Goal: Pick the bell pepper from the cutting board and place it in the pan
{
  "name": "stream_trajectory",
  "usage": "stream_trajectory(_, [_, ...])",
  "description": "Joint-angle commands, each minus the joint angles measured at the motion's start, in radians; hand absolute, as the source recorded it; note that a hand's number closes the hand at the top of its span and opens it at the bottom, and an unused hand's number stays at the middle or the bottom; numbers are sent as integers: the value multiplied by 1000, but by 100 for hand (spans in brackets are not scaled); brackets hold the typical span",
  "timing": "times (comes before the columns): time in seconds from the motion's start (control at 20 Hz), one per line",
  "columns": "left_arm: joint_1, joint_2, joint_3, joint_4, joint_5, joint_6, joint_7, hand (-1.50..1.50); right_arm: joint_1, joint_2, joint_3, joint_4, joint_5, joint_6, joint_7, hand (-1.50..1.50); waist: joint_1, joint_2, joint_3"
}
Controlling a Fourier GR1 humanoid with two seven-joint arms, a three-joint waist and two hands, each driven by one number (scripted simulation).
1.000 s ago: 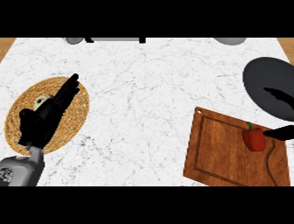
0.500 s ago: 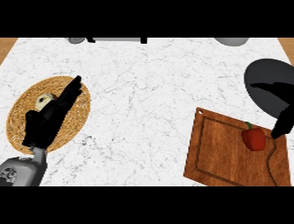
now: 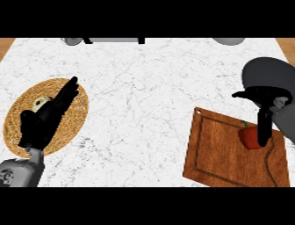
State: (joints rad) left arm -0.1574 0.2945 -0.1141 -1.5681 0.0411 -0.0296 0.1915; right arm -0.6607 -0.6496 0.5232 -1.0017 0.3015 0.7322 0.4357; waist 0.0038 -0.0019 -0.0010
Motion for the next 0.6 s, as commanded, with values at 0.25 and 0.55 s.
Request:
stream_trajectory(0.25, [42, -50, -24, -103, -50, 9, 70, 0, 101, 85, -41, -141, 108, 35, 179, -150, 0, 0, 1])
stream_trajectory(0.55, [30, -65, 13, -28, -74, -32, 11, 0, 157, 94, -100, -156, 220, 60, 129, -150, -2, 1, 1])
